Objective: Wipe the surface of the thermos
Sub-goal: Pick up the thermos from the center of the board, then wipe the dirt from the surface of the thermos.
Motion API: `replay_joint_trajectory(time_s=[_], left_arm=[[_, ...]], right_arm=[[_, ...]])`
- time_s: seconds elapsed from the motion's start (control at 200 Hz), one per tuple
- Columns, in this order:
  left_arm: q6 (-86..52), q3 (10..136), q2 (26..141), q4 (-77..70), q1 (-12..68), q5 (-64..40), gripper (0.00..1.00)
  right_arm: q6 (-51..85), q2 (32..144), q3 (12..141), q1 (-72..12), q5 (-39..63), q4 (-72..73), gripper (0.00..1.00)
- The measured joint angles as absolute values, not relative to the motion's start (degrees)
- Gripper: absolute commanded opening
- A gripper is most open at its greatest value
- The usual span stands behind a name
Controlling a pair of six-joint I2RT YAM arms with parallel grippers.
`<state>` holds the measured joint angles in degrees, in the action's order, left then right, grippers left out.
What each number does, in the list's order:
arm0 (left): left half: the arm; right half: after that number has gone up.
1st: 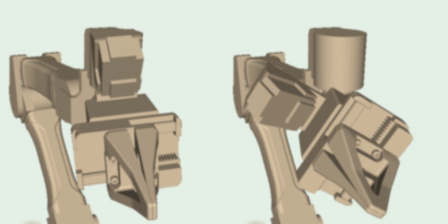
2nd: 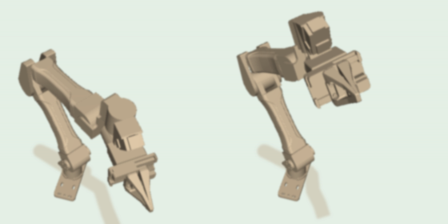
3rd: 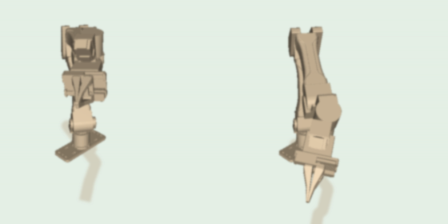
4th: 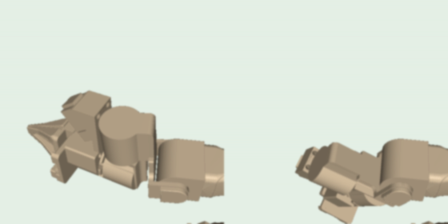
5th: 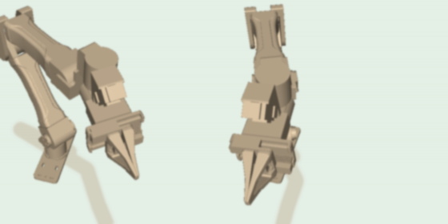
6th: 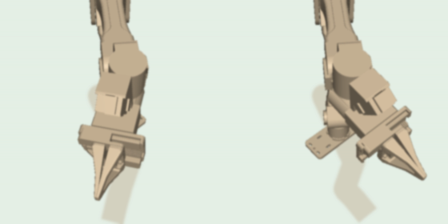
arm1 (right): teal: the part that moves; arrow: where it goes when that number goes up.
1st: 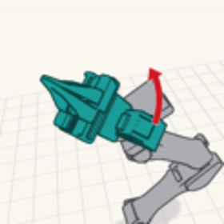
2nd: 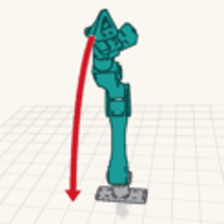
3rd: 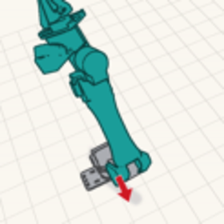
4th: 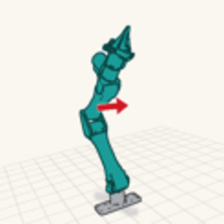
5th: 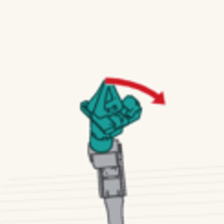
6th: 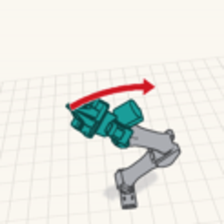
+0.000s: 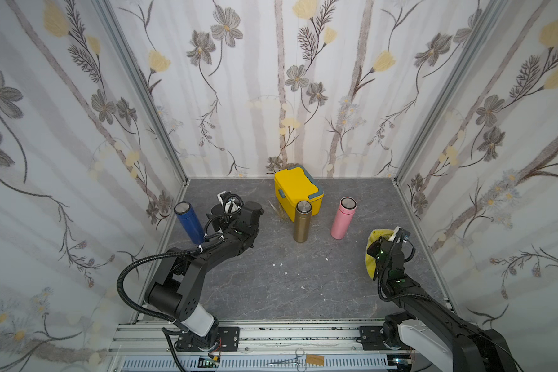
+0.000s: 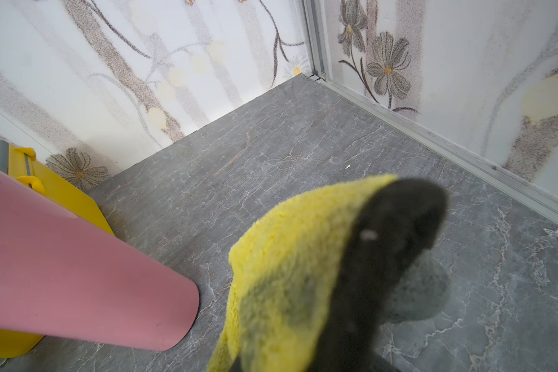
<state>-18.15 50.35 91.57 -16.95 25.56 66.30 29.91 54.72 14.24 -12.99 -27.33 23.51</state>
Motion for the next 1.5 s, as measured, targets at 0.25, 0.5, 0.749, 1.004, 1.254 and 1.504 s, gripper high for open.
replay_joint_trajectory(time_s=[0.25, 0.5, 0.749, 1.004, 1.254, 1.504], left_arm=[[-16.1, 50.6, 93.8, -19.7, 24.5, 64.6, 0.33], [-17.3, 50.8, 86.1, -15.2, 25.8, 58.2, 0.0], [-20.9, 49.2, 68.2, -13.7, 29.4, 38.3, 0.0], [-20.1, 43.0, 59.5, -19.5, 34.1, 18.4, 0.0], [-24.9, 41.7, 58.1, -22.5, 34.4, 4.8, 0.0], [-26.4, 36.9, 49.3, -23.9, 34.2, 3.5, 0.0]], right_arm=[[29.9, 55.2, 14.3, -13.0, -27.3, 23.8, 0.0], [29.5, 54.6, 14.6, -13.0, -26.7, 23.5, 0.0], [29.5, 40.9, 24.3, -19.3, -19.8, 11.0, 0.0], [27.9, 40.4, 41.5, -47.0, -19.4, 5.0, 0.0], [26.7, 58.4, 46.5, -62.7, -17.2, 9.5, 0.0], [31.1, 73.5, 39.6, -67.4, -15.0, 23.1, 0.0]])
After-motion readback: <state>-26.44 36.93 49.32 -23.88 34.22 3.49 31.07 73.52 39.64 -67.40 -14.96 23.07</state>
